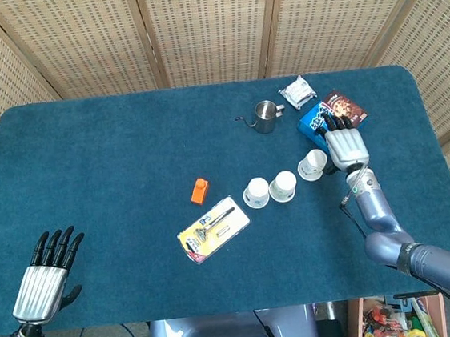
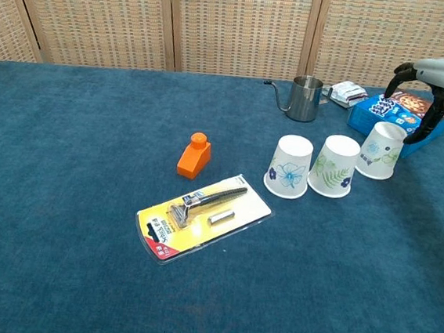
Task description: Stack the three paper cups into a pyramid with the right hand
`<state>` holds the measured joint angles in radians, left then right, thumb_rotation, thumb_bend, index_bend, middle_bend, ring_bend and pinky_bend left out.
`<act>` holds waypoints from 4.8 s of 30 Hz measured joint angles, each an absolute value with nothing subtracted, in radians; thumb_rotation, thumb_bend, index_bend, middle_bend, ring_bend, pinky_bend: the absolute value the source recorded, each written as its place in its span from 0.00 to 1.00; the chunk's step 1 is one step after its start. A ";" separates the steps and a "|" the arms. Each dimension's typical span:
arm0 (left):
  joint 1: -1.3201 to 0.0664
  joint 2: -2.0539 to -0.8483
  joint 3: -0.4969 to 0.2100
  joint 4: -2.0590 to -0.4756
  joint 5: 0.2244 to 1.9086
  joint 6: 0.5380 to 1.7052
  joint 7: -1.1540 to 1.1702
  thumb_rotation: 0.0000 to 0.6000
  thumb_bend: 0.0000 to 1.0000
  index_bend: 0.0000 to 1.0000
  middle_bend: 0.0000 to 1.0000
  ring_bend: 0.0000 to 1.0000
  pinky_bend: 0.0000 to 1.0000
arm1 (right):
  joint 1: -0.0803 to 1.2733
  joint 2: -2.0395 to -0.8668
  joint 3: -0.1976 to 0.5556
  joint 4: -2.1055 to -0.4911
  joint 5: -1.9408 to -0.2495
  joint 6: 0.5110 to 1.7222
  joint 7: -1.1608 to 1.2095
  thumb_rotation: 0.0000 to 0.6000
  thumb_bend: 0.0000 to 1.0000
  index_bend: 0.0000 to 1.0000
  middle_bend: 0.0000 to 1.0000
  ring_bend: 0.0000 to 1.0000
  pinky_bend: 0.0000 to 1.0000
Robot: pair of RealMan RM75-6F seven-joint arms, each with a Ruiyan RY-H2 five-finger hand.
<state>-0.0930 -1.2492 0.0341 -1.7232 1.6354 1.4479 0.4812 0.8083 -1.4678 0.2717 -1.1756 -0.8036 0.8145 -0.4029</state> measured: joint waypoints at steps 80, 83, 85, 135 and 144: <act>-0.092 -1.246 0.062 -1.724 1.675 1.468 0.465 1.00 0.20 0.00 0.00 0.00 0.00 | 0.770 -1.130 0.309 -1.837 -0.750 1.058 -0.539 1.00 0.06 0.51 0.00 0.00 0.00; -0.092 -1.246 0.063 -1.725 1.677 1.467 0.468 1.00 0.20 0.00 0.00 0.00 0.00 | 0.771 -1.130 0.303 -1.865 -0.749 1.072 -0.545 1.00 0.06 0.51 0.00 0.00 0.00; -0.091 -1.247 0.064 -1.725 1.678 1.467 0.471 1.00 0.20 0.00 0.00 0.00 0.00 | 0.776 -1.139 0.300 -1.873 -0.746 1.077 -0.547 1.00 0.06 0.51 0.00 0.00 0.00; -0.093 -1.257 0.056 -1.712 1.661 1.450 0.476 1.00 0.20 0.00 0.00 0.00 0.00 | 0.876 -1.380 0.256 -1.646 -0.721 1.080 -0.544 1.00 0.06 0.22 0.00 0.00 0.00; -0.089 -1.248 0.055 -1.716 1.663 1.463 0.462 1.00 0.20 0.00 0.00 0.00 0.00 | 0.801 -1.294 0.227 -1.712 -0.778 1.158 -0.529 1.00 0.06 0.22 0.00 0.00 0.00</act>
<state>-0.0887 -1.2476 0.0552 -1.7158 1.6625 1.4628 0.4617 0.8014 -1.2942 0.2267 -1.7115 -0.7781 1.1576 -0.5292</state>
